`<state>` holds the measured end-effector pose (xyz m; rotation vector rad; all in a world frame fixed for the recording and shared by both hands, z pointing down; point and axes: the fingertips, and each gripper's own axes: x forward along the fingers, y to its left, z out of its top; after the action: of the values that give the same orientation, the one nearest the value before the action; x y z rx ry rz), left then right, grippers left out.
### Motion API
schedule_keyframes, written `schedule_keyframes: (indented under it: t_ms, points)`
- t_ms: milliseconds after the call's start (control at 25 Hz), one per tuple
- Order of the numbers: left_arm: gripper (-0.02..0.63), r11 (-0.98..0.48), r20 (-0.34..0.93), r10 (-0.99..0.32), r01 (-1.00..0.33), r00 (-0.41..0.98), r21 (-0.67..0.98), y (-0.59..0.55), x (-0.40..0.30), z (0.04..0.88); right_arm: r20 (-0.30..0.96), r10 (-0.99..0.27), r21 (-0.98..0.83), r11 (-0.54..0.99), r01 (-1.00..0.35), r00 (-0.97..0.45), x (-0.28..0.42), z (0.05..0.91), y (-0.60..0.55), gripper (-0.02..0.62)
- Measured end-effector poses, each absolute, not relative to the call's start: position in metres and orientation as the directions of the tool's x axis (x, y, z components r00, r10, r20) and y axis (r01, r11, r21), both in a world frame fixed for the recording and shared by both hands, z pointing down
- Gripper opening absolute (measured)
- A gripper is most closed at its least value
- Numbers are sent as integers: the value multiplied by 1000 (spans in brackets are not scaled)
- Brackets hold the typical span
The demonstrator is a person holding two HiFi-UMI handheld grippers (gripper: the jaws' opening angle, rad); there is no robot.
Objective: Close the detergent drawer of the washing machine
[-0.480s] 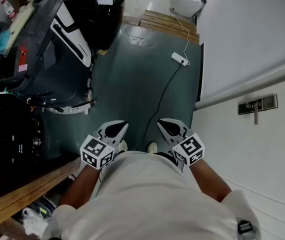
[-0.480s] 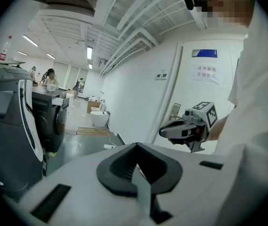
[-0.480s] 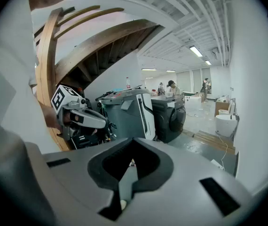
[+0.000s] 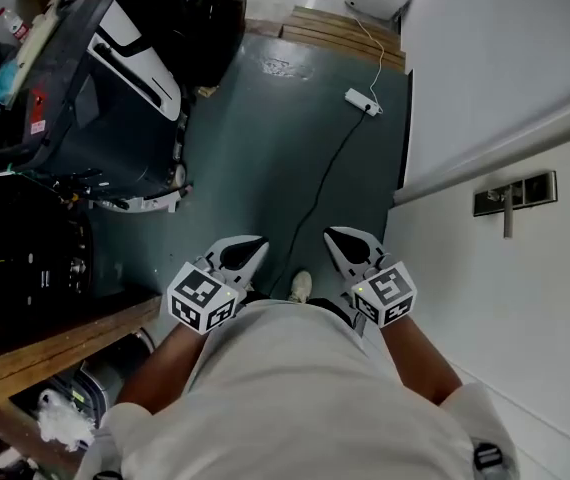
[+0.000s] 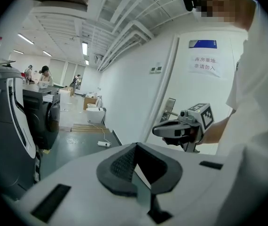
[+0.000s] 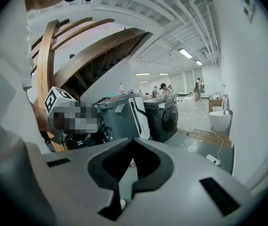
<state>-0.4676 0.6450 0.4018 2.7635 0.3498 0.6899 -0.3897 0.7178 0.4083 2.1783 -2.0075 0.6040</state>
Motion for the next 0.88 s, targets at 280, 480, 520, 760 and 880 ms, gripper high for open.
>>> schedule_keyframes:
  t_ms: [280,480,520,760,880]
  points:
    - [-3,-939,452,275,137,849,315,678,-461,407,333,-942,-196,-120,-973,48,-350,418,741,39]
    - [-3,-937,466,281,136,839,321,671,-458,414,335,-938,-176,-154,-972,88,-325,421,727,77]
    - [-4,-936,464,285,141,839,322,666,-455,414,332,-938,-170,-164,-972,101,-320,420,722,77]
    - [-3,-925,411,322,189,853,330,620,-422,408,346,-931,-155,-180,-971,117,-299,413,676,78]
    - [-3,-921,377,325,198,867,336,580,-403,401,360,-924,-129,-185,-974,128,-286,407,642,78]
